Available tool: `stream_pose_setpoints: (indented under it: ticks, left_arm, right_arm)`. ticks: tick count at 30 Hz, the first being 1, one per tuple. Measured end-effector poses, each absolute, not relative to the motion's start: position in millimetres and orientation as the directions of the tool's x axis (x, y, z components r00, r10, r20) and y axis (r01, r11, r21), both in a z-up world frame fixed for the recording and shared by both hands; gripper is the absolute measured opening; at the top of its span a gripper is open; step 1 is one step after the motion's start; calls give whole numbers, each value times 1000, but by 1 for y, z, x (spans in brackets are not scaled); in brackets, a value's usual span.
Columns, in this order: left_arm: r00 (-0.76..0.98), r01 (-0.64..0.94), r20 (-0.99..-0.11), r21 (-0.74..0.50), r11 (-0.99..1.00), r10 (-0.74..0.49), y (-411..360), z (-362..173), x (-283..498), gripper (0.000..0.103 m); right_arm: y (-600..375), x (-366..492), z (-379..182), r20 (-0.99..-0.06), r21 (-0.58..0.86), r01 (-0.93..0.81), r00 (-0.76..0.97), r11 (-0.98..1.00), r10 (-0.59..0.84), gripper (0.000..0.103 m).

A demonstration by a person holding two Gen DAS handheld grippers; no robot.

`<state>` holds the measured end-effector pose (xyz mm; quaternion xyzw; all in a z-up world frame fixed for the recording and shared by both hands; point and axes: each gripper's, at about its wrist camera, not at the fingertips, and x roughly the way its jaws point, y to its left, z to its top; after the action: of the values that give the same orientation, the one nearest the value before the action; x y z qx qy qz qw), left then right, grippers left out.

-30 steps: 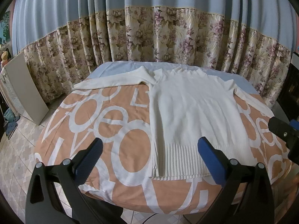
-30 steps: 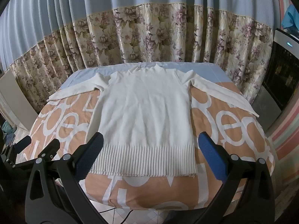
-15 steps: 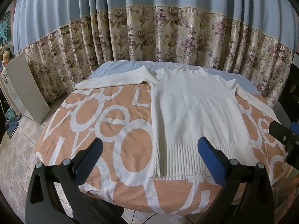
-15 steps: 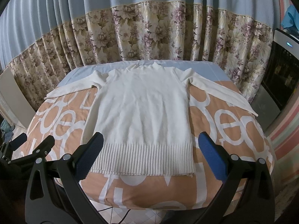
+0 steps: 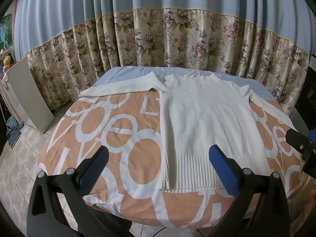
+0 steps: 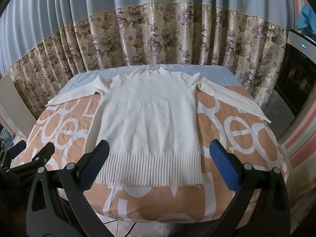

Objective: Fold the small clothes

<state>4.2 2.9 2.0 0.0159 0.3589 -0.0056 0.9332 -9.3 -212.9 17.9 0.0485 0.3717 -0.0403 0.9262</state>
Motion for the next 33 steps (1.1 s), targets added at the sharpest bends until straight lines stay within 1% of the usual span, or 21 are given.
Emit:
stream_pose_setpoints:
  ticks: [33]
  left_arm:
    - [745,20,-667,30,999,5,1,2,5,101]
  right_arm:
    - [-221,-8,22,-690,54,113,723,992,-45,100]
